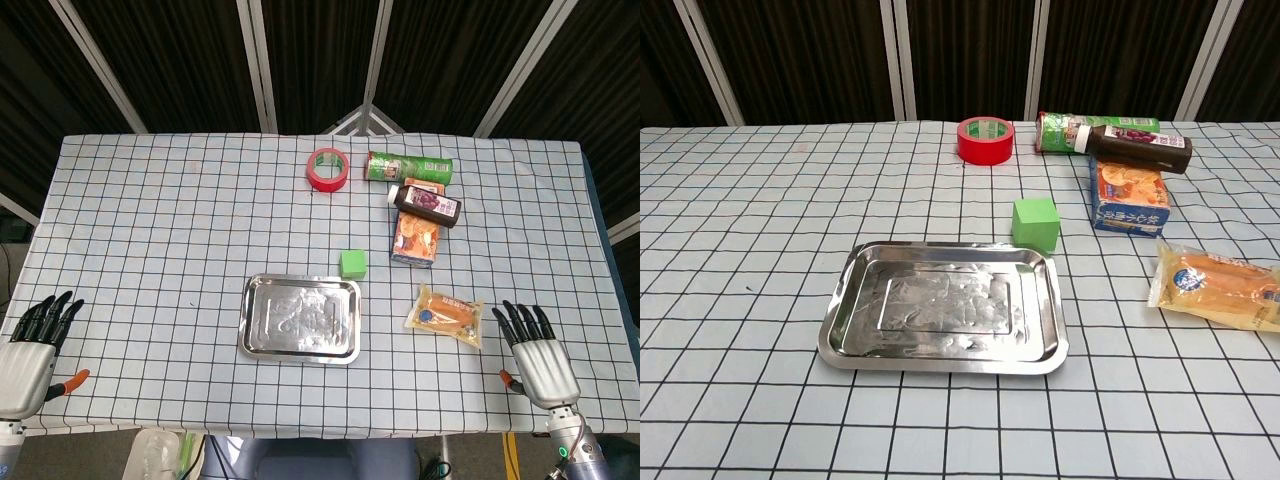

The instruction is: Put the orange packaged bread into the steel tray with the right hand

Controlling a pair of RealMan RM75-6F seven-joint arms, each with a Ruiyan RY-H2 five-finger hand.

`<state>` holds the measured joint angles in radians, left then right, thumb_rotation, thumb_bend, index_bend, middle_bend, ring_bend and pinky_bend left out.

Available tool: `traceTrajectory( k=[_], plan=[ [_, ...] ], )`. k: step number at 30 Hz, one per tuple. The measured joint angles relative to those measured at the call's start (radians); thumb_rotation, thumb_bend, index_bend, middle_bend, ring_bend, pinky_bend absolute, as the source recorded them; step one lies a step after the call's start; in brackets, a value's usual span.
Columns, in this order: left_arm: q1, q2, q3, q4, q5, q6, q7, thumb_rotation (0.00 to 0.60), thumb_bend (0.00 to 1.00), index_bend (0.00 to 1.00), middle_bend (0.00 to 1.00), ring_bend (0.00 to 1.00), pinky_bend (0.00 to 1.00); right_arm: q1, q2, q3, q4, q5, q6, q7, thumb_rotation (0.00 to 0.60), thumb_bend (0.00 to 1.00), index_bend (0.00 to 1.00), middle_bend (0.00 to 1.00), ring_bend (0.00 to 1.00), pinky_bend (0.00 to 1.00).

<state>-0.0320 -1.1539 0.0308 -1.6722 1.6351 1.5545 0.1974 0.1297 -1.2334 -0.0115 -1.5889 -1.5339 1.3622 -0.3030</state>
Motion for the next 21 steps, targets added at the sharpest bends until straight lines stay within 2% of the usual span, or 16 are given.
traceTrajectory(
  k=[8, 14, 17, 21],
  plan=[
    [-0.005, -0.005, -0.004, 0.001, -0.012, -0.013, 0.009, 0.6, 0.06, 0.0, 0.0, 0.0, 0.09, 0.007, -0.01, -0.002, 0.0, 0.002, -0.015, 0.001, 0.6, 0.26, 0.0, 0.0, 0.0, 0.0],
    [-0.006, -0.013, -0.003, -0.004, -0.012, -0.019, 0.031, 0.6, 0.06, 0.0, 0.0, 0.0, 0.09, 0.043, -0.026, -0.006, -0.003, -0.027, -0.063, 0.068, 0.6, 0.26, 0.0, 0.0, 0.0, 0.0],
    [-0.007, -0.016, -0.004, -0.006, -0.017, -0.023, 0.039, 0.6, 0.06, 0.0, 0.0, 0.0, 0.09, 0.077, -0.062, 0.011, 0.024, -0.013, -0.113, 0.072, 0.6, 0.26, 0.0, 0.0, 0.0, 0.0],
    [-0.009, -0.017, -0.01, -0.004, -0.03, -0.029, 0.038, 0.6, 0.06, 0.0, 0.0, 0.0, 0.09, 0.127, -0.123, 0.053, 0.078, 0.063, -0.198, 0.055, 0.6, 0.26, 0.0, 0.0, 0.0, 0.0]
  ],
)
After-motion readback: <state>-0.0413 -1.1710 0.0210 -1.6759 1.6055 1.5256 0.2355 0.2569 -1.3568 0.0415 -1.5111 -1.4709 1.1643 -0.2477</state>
